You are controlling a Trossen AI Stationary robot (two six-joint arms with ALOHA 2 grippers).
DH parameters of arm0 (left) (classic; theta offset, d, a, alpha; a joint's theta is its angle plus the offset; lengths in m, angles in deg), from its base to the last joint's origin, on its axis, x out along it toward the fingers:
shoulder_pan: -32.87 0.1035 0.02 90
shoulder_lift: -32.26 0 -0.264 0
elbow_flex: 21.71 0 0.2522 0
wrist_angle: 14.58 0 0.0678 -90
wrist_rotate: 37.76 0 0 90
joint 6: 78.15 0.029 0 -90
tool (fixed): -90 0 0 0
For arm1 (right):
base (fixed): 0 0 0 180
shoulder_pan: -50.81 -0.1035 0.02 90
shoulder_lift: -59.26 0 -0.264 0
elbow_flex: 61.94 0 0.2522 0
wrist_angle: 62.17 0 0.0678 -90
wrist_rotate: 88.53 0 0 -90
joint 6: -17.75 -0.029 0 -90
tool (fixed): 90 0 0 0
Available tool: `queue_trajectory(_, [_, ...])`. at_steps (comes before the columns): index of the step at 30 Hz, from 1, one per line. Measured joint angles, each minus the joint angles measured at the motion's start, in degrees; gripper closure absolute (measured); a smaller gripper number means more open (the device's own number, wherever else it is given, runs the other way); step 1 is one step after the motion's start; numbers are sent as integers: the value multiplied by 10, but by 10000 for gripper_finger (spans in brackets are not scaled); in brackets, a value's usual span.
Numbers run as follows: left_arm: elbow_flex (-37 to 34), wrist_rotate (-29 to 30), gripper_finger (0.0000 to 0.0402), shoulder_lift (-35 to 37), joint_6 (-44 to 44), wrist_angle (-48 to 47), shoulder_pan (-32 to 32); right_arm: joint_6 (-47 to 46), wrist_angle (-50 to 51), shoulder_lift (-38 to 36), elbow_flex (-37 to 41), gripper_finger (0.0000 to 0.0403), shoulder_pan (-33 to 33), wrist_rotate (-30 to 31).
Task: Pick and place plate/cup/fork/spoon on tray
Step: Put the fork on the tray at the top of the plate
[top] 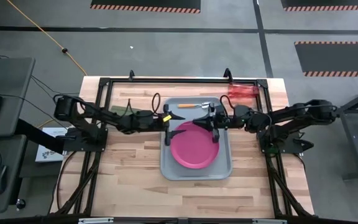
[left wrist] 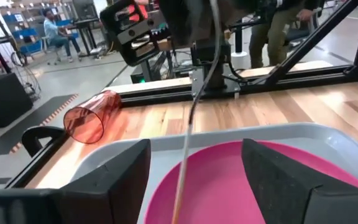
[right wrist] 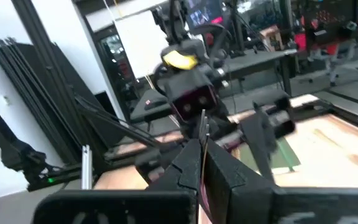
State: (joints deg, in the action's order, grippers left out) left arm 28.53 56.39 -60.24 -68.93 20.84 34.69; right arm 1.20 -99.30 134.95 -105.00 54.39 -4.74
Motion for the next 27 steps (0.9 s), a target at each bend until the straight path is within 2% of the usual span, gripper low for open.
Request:
queue_trajectory(7, [13,-4,162,-14,0,0,0,-4,-54,24,0,403,-18,-9])
queue_trajectory(13, [13,-47,188,-14,0,-6,0,5,-81,30,0,403,-30,-8])
queue_trajectory(17, [13,-56,241,-14,0,-27,0,21,-81,30,0,403,-34,2])
queue_trajectory(24, [13,-52,384,-14,21,-30,0,23,-81,31,0,403,-34,1])
queue_trajectory(27, [13,-48,390,-14,26,-31,0,24,-81,31,0,403,-34,1])
